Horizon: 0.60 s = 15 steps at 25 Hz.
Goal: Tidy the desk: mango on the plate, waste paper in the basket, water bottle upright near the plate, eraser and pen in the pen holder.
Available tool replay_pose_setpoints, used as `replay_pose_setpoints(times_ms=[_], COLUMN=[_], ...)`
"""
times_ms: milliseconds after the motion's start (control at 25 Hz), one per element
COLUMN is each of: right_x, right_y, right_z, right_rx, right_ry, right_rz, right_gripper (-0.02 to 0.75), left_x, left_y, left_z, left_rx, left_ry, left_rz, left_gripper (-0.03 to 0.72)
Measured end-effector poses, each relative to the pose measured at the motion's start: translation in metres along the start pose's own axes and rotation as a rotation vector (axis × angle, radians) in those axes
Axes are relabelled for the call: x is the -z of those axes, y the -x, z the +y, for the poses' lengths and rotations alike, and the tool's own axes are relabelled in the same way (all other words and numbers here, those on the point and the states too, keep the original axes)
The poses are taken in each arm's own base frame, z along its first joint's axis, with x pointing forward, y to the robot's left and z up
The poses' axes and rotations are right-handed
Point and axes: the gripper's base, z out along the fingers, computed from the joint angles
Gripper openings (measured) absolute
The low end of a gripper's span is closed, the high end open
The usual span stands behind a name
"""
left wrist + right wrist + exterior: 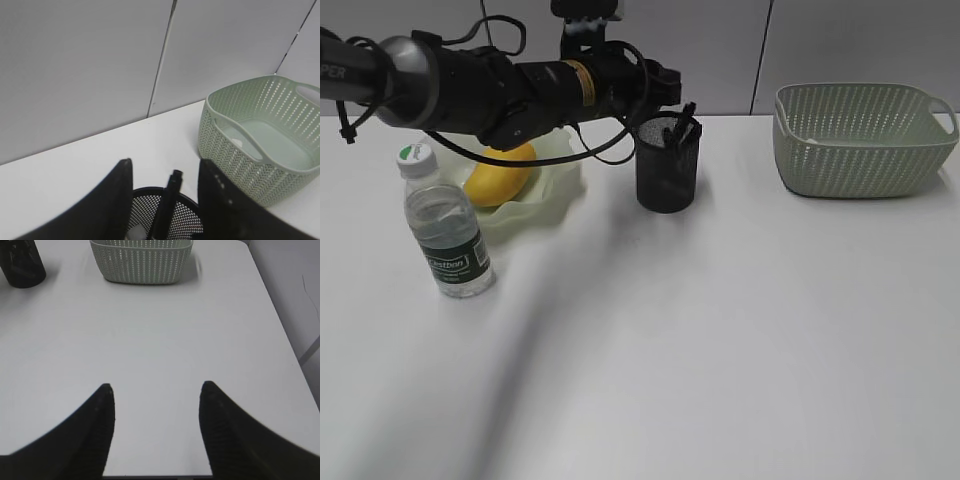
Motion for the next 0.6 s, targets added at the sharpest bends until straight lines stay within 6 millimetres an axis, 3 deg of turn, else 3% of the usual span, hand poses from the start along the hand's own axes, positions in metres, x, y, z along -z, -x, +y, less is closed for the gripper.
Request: replay_pose_setpoints(times_ms=[160,280,480,600], right_x=[0.000,0.000,0.000,0.000], right_y=[0.000,0.000,0.000,0.000], right_z=[0.000,0.000,0.000,0.000], right_rx=[0.000,0.000,0.000,0.000], right_ry=[0.000,0.000,0.000,0.000], right_rz=[0.000,0.000,0.000,0.000], right_gripper=[0.434,0.434,0.434,0.434], left_x=[0.004,0.018,0.064,0.088], left_y=[0.006,0.021,0.038,0.036], left_z=[0.000,-0.002,-0.016,-0.030], left_rx=[0.021,0.025,-0.125,-0.182], left_ry=[0.023,0.148,0.416,0.396], left_rz=[0.010,0.097,0.424,0.650], left_gripper=[0.351,0.355,0.292,0.254])
